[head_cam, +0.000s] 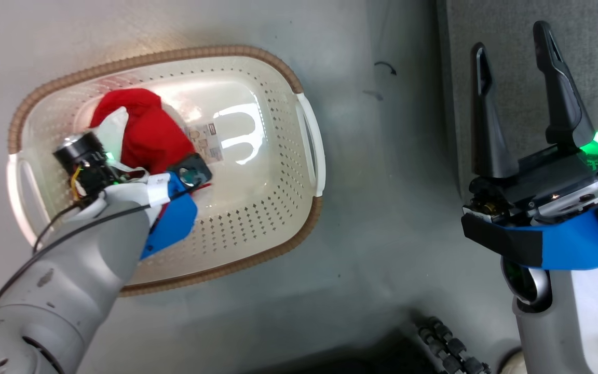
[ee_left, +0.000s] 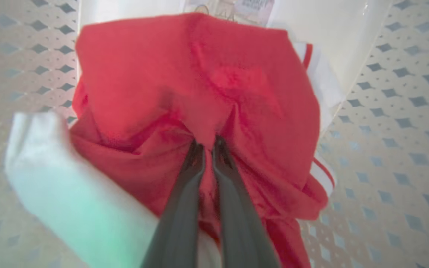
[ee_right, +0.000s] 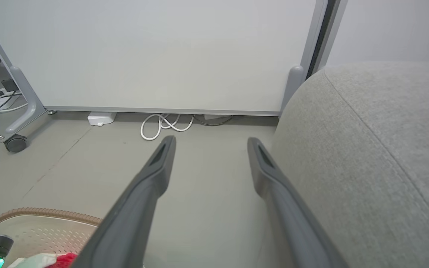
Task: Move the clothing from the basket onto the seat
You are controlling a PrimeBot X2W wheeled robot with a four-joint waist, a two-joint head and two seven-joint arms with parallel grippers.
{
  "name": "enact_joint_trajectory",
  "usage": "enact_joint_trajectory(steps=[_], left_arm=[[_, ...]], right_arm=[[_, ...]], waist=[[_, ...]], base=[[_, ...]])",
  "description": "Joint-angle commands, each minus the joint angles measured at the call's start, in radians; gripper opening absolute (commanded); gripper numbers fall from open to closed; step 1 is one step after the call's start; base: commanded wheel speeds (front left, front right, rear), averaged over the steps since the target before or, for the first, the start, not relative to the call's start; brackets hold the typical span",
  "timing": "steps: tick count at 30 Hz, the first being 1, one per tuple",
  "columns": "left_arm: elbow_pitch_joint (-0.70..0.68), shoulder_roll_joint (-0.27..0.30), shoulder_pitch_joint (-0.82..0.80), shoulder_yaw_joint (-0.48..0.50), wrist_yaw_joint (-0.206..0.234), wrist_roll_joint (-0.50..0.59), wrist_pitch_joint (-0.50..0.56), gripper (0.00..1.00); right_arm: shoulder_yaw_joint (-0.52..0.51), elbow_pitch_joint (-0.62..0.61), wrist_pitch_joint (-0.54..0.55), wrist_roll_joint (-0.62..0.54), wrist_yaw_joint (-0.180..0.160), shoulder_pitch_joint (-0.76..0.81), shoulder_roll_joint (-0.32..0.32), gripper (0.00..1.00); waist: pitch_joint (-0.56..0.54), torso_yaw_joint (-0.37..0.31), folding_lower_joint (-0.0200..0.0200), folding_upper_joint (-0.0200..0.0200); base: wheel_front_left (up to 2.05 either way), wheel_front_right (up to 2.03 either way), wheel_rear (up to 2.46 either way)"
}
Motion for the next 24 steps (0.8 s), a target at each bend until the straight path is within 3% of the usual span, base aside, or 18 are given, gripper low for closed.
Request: enact_joint_trajectory(steps=[1, 9, 24], left_arm=[[-0.004, -0.005, 0.010, -0.003, -0.001, -0.003, -0.013, 0.00], [-0.013, -0.059, 0.049, -0.001, -0.001, -0.062, -0.115, 0.00], [-0.055, -0.085, 0.163, -0.001, -0.001, -0.245, -0.342, 0.00]], right_arm=[[-0.003, 0.002, -0.001, -0.003, 0.000, -0.012, 0.001, 1.00], [-0.004, 0.028, 0.000, -0.012, 0.000, 0.009, 0.001, 1.00], [-0.019, 0.118, 0.000, -0.032, 0.000, 0.095, 0.001, 1.00]], waist=[[-0.017, 0.007, 0.0000, 0.0000], [-0.124, 0.034, 0.0000, 0.0000], [-0.408, 0.099, 0.0000, 0.0000]], base=[[0.00, 0.00, 0.00], [0.00, 0.00, 0.00], [0.00, 0.00, 0.00]])
